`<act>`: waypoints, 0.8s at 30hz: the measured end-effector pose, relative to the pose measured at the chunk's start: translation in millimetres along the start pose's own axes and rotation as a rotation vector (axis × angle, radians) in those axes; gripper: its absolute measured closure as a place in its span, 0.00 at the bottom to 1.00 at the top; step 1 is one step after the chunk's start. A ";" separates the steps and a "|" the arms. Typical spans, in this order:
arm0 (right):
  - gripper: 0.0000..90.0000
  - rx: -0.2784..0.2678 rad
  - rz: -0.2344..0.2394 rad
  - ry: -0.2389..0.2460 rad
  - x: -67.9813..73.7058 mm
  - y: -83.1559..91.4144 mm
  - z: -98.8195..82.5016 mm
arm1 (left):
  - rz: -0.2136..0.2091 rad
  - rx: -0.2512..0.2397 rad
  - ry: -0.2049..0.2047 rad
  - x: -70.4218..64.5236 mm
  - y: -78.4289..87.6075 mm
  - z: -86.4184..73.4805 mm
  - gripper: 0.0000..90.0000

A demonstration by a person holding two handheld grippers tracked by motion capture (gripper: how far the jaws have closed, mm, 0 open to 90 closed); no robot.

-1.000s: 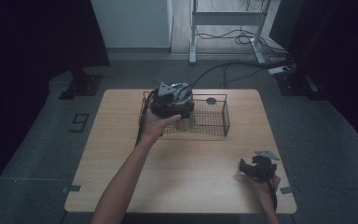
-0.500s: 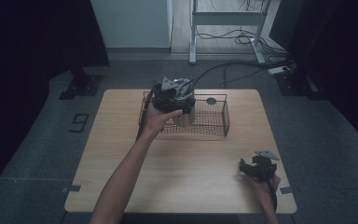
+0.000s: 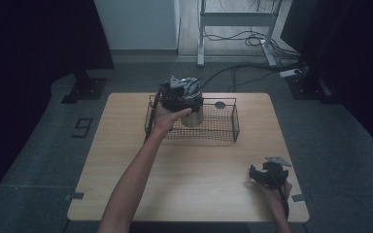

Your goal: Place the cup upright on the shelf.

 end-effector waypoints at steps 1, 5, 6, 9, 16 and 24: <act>0.14 0.000 0.000 0.000 0.0 0.0 0.0 | -0.001 -0.001 0.008 1.4 -2.2 1.5 0.04; 0.14 0.001 0.000 -0.001 0.0 0.1 -0.1 | -0.004 -0.008 0.032 4.8 -6.2 3.9 0.04; 0.14 0.001 0.000 -0.002 0.1 0.1 -0.1 | -0.003 -0.006 0.035 5.9 -7.8 4.1 0.04; 0.14 0.001 0.001 -0.001 0.0 0.1 -0.1 | 0.007 0.005 0.038 8.6 -13.7 2.3 0.04; 0.14 -0.001 0.001 0.002 -0.2 0.0 0.0 | 0.046 0.019 0.018 7.7 -34.5 -9.5 0.04; 0.15 -0.001 0.002 0.000 -0.3 0.3 -0.2 | 0.054 0.036 0.023 8.0 -50.2 -15.6 0.04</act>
Point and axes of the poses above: each handheld gripper's, and its own axes: y roughly backward along the jaws, z roughly out of its top, x roughly to its left, the point moved 8 cm from there along -y, roughly forward along the jaws, and after that the axes turned 2 degrees about -z, right-handed, at the moved point
